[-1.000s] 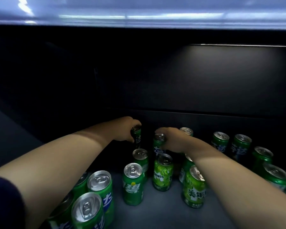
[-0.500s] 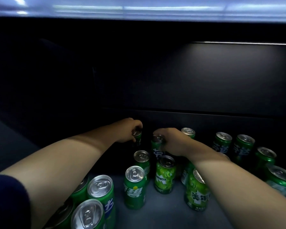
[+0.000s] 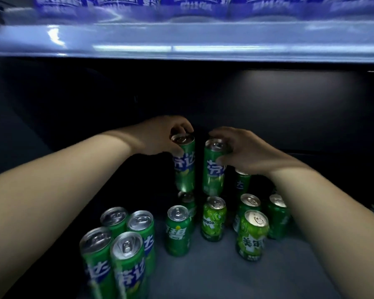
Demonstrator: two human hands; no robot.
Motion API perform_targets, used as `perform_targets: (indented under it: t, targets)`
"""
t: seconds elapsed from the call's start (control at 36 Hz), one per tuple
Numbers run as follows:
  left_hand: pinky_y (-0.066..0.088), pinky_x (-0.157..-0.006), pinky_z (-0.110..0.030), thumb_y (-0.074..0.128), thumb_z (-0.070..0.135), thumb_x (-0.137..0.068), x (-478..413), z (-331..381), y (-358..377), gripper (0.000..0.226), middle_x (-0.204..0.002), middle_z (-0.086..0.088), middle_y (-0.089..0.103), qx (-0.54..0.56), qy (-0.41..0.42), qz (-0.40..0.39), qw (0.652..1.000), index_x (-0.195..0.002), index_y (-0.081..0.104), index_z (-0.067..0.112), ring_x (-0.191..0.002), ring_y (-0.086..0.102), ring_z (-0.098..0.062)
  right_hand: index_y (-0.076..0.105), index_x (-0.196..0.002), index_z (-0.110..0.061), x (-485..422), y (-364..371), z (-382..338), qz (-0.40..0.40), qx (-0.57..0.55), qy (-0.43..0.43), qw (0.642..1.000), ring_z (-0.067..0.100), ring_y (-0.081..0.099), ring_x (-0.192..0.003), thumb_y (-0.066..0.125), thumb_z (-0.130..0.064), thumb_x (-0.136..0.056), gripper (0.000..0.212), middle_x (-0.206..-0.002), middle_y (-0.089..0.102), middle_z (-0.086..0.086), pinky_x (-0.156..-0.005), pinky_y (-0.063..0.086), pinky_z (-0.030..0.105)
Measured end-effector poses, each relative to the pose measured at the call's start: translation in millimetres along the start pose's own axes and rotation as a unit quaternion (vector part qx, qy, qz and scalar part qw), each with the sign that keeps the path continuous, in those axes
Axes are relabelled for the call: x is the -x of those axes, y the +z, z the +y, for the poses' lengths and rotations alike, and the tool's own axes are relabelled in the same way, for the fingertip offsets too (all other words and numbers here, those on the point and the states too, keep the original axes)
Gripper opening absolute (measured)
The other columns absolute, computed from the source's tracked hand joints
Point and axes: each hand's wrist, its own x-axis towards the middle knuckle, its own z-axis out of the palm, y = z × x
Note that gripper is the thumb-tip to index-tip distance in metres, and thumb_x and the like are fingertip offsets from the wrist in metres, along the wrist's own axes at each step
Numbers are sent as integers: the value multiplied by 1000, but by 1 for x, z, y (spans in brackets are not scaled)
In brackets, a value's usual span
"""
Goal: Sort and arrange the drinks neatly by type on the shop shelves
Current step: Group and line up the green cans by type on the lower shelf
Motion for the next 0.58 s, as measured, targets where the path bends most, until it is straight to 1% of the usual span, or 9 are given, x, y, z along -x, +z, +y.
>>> perform_targets:
  t: [0.11,0.22,0.25,0.33,0.39,0.42,0.44,0.5,0.58]
  targets:
    - [53,-94,-43,88,21,-65,28,25,-4,57,-111,11,66,19,-13,-28,999,-109,57,40,-102,67,-15,51,-140,-42,27,-13,-15,-38,-38,17,998,4,61,-110,83,-21,-79,72,-123,63,-15,-93,50,25]
    - [53,-90,-29,85,20,-74,59,44,8,59,-117,14,64,-42,-4,-71,997,-122,55,37,-102,65,-7,48,-138,-46,54,-11,-21,-80,-17,7,997,7,62,-113,85,-27,-77,74,-128,63,-12,-98,52,33]
    - [53,-91,-30,86,20,-74,66,47,14,61,-118,13,64,-48,2,-79,996,-125,55,34,-103,64,-7,48,-138,-45,61,-9,-21,-91,-24,1,996,7,63,-111,86,-26,-77,74,-127,64,-11,-97,52,33]
    - [55,-90,-41,87,17,-72,83,51,33,63,-118,12,63,-28,-16,-112,993,-125,57,30,-103,65,-13,50,-138,-40,77,1,-20,-120,-43,-7,992,5,64,-107,87,-24,-75,75,-123,66,-11,-91,54,30]
    - [56,-89,-42,88,17,-71,92,51,44,61,-116,15,64,-27,-32,-133,990,-122,58,34,-102,66,-11,50,-137,-40,84,11,-18,-132,-36,-16,990,5,64,-107,89,-26,-73,77,-121,66,-12,-91,53,32]
    - [56,-89,-40,88,18,-71,96,49,49,61,-115,15,64,-31,-40,-140,989,-121,58,35,-102,66,-9,50,-137,-40,86,17,-16,-139,-35,-20,989,5,63,-107,90,-26,-72,77,-120,66,-12,-89,51,29]
    - [56,-88,-37,88,19,-71,101,48,54,60,-114,16,65,-36,-47,-143,988,-121,58,35,-102,65,-7,50,-137,-39,89,22,-15,-146,-36,-24,988,3,63,-106,90,-25,-72,77,-120,66,-12,-86,49,24]
    - [53,-82,-23,88,20,-71,110,47,62,61,-113,17,64,-49,-59,-140,987,-122,59,34,-100,63,-3,51,-137,-37,95,34,-14,-156,-34,-32,987,2,61,-106,90,-23,-72,77,-122,64,-14,-85,45,18]
    - [40,-68,-8,88,22,-71,123,47,72,61,-112,20,62,-76,-60,-135,986,-123,59,34,-87,57,14,51,-138,-35,107,48,-16,-154,-23,-36,987,5,60,-112,90,-22,-72,77,-126,61,-14,-94,49,24]
